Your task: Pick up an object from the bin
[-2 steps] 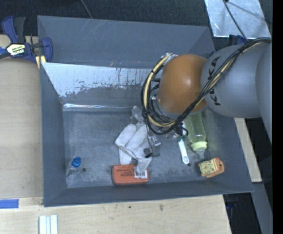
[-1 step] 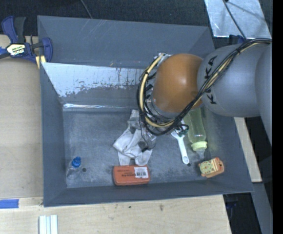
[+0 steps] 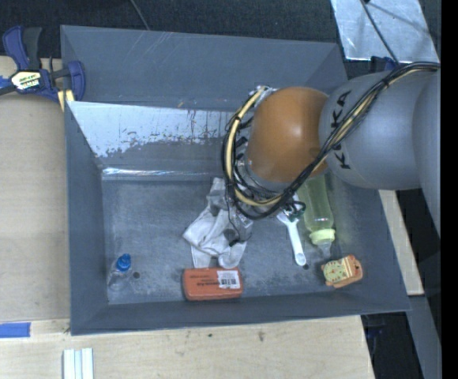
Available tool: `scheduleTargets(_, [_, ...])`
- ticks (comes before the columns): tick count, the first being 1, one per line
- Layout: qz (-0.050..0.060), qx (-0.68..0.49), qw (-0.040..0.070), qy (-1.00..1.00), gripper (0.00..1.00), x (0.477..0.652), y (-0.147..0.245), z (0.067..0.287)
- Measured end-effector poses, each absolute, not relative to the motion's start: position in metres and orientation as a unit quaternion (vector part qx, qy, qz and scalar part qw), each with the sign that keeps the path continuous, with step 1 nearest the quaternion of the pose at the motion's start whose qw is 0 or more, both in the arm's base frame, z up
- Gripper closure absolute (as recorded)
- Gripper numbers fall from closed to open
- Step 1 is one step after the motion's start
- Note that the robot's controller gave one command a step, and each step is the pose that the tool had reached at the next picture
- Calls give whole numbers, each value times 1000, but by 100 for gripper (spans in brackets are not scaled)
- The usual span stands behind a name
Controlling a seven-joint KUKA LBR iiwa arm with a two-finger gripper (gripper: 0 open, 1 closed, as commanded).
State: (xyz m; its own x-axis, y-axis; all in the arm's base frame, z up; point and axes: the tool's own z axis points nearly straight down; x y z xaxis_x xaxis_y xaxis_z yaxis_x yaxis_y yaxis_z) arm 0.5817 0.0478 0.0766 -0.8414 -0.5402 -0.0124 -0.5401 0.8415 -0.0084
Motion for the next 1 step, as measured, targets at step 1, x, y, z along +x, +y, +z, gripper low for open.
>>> scheduleTargets(1, [-1, -275, 5, 961, 100, 590, 29, 248])
